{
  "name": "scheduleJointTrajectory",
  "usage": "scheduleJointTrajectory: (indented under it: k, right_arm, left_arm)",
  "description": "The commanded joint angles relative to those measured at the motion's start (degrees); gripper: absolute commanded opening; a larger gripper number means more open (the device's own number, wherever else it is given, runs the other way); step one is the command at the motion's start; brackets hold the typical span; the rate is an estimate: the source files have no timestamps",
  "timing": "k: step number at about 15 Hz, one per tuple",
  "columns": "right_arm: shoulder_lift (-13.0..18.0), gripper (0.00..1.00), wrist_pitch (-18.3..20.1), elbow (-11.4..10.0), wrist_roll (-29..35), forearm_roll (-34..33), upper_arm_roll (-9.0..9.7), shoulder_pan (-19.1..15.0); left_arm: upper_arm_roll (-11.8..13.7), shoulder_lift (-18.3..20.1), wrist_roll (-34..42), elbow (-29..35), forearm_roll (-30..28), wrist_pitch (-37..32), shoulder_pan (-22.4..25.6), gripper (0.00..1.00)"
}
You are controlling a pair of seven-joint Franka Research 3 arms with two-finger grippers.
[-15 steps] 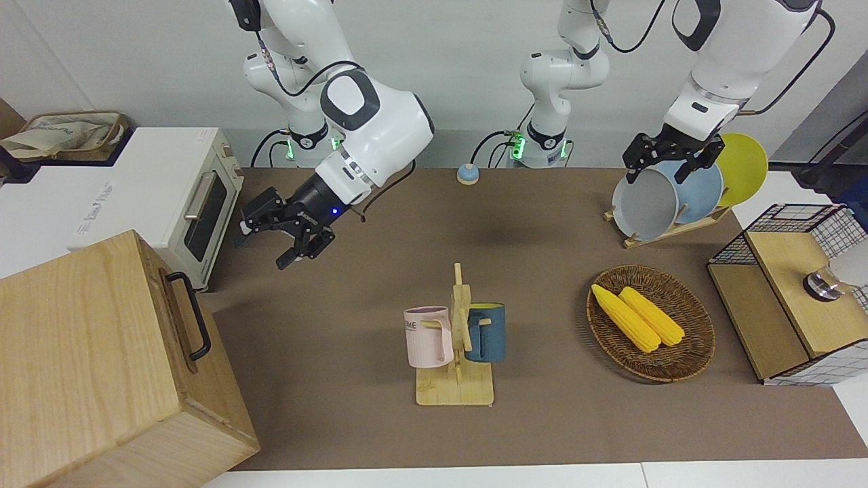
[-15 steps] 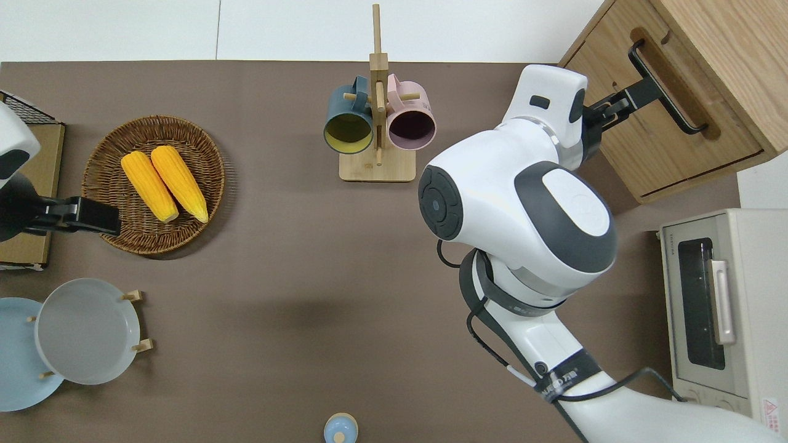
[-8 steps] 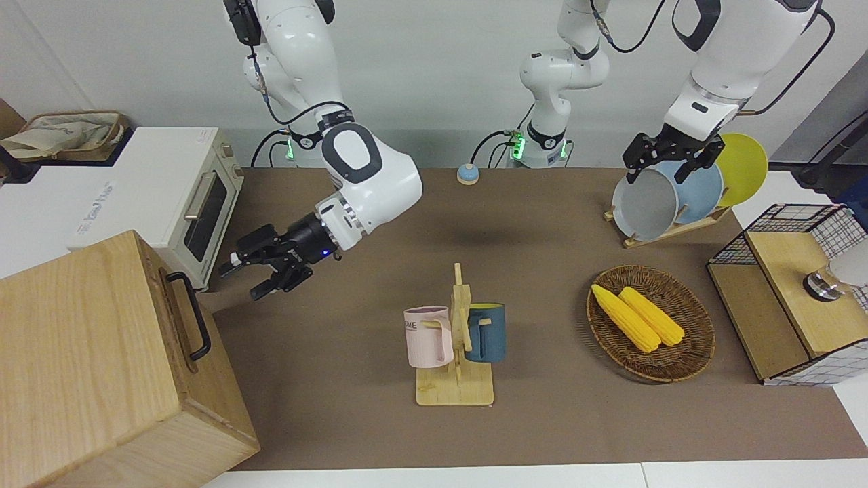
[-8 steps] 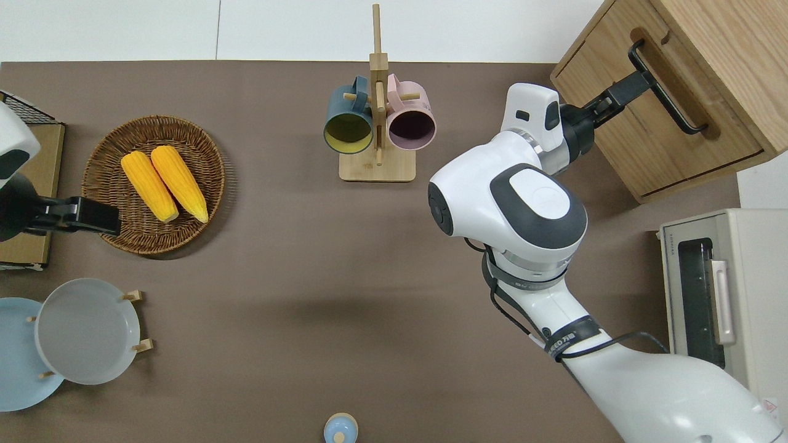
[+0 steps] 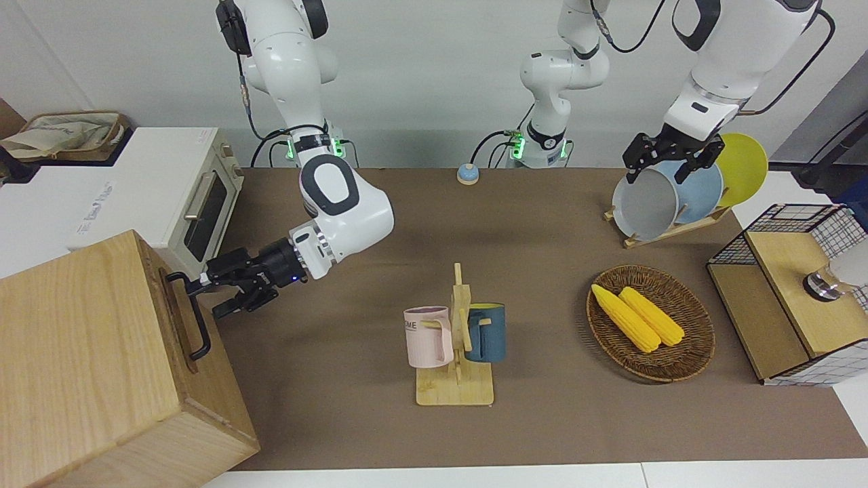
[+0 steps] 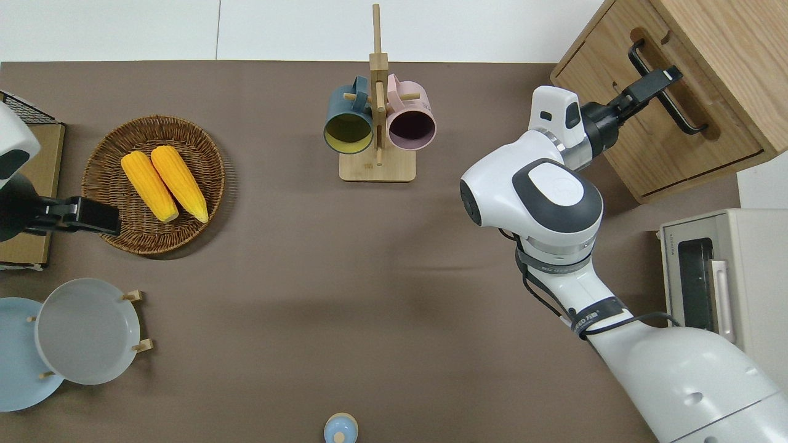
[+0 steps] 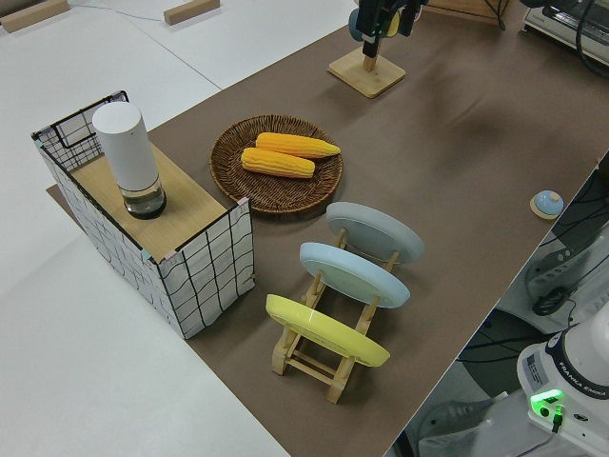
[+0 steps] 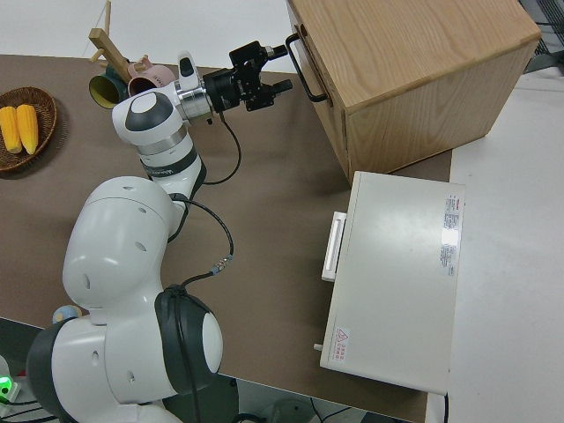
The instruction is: Slide drawer open with right arm
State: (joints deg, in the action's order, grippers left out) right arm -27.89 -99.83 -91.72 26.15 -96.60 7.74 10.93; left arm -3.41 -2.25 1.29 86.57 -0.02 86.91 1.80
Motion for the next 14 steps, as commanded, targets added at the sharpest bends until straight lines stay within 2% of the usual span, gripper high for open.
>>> scheduleJointTrajectory:
  k: [1,2,3,4,9,10,11,14]
  right_arm:
    - [-0.49,0.977,-0.89,-0.82,1.62,-4.64,0.43,-1.34]
    - [-0.67,0.973,-0.89,-0.82,1.89,-5.52,0.35,-1.69]
    - [-0.76,0.923,-0.89,-0.82,1.89,-6.14,0.35,-2.05]
    - [-0.93,0.827,-0.98,-0.82,1.89,-6.32,0.35,-2.05]
    - [-1.2,0.135,-0.89,-0.82,1.89,-6.59,0.35,-2.14]
    - [-1.2,0.053,-0.89,-0.82,1.89,-6.59,0.35,-2.05]
    - [-1.2,0.001,-0.89,-0.82,1.89,-6.59,0.35,-2.05]
    - [-1.2,0.0,-0.8,-0.82,1.89,-6.5,0.35,-2.05]
  left_arm:
    - [-0.37,-0.65,0.56,-1.49,0.98,-1.13,0.22,0.99]
    - [-0.37,-0.65,0.56,-1.49,0.98,-1.13,0.22,0.99]
    - [-0.37,-0.65,0.56,-1.49,0.98,-1.13,0.22,1.0]
    - [-0.37,-0.65,0.56,-1.4,0.98,-1.13,0.22,0.99]
    - [-0.37,-0.65,0.56,-1.49,0.98,-1.13,0.22,0.99]
    - [-0.37,-0.65,0.56,-1.49,0.98,-1.13,0.22,0.99]
    - [-0.37,-0.65,0.56,-1.49,0.98,-1.13,0.22,0.99]
    - [-0.37,-0.65,0.56,-1.4,0.98,-1.13,0.22,0.99]
